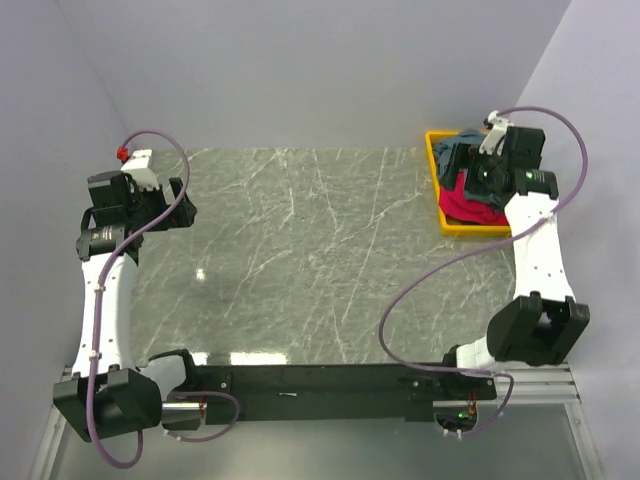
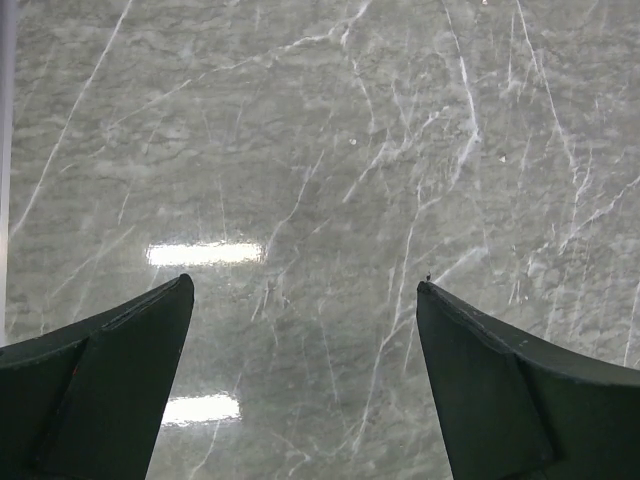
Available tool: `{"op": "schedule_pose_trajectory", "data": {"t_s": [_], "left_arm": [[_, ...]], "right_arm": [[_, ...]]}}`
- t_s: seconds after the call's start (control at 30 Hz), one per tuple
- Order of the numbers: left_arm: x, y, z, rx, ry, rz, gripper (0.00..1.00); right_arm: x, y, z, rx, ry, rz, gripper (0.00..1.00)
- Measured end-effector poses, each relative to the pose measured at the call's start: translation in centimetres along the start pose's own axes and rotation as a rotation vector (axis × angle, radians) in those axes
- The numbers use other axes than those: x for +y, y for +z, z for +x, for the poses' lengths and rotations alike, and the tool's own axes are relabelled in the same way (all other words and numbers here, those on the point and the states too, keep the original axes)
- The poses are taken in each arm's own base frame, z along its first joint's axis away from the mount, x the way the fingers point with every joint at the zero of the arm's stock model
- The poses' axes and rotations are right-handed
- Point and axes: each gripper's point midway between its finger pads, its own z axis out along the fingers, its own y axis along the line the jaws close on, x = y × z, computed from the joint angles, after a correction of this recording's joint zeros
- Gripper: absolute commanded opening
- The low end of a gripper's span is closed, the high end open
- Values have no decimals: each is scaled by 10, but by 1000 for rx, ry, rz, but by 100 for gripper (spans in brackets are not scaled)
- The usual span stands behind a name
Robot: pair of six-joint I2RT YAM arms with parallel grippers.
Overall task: Fold and stack the t-shirts
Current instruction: Grab the tshirt from the pile
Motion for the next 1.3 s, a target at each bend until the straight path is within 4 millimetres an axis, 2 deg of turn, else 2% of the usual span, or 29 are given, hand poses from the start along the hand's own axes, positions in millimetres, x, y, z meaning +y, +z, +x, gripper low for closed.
{"op": "schedule_pose_trajectory", "data": {"t_s": [0.1, 0.23, 0.3, 0.33, 0.43, 0.6, 0.8, 0.93, 1.0, 1.1, 1.13, 1.2, 1.23, 1.3], "left_arm": [[2, 2, 1, 4, -1, -5, 100], [1, 4, 1, 9, -4, -1, 100], [1, 5, 2, 13, -8, 0, 99], [2, 6, 2, 15, -12, 0, 100], [2, 9, 5, 28, -26, 0, 100], [3, 14, 11, 58, -40, 2, 99], [4, 15, 14, 70, -44, 1, 99], [6, 20, 20, 98, -53, 0, 99], [7, 25, 24, 116, -60, -1, 99], [9, 30, 30, 145, -69, -1, 99], [9, 30, 32, 152, -72, -2, 100], [9, 31, 34, 162, -75, -2, 99], [10, 31, 35, 165, -76, -2, 99], [10, 31, 36, 168, -77, -2, 99]], "right_arm": [[-12, 9, -26, -30, -8, 54, 100], [-32, 30, -86, -112, -26, 131, 100], [-43, 43, -108, -143, -29, 170, 100], [-49, 50, -118, -158, -31, 189, 100], [-65, 74, -129, -164, -30, 234, 100], [-89, 129, -128, -141, -25, 267, 100], [-111, 192, -95, -66, -25, 273, 97], [-121, 223, -70, -14, -20, 273, 92], [-124, 231, -63, -3, -21, 274, 88], [-127, 236, -62, -9, -27, 283, 73], [-128, 236, -64, -15, -30, 288, 63], [-130, 236, -68, -31, -37, 297, 52], [-131, 237, -69, -36, -42, 302, 34], [-133, 238, -71, -44, -57, 309, 21]]}}
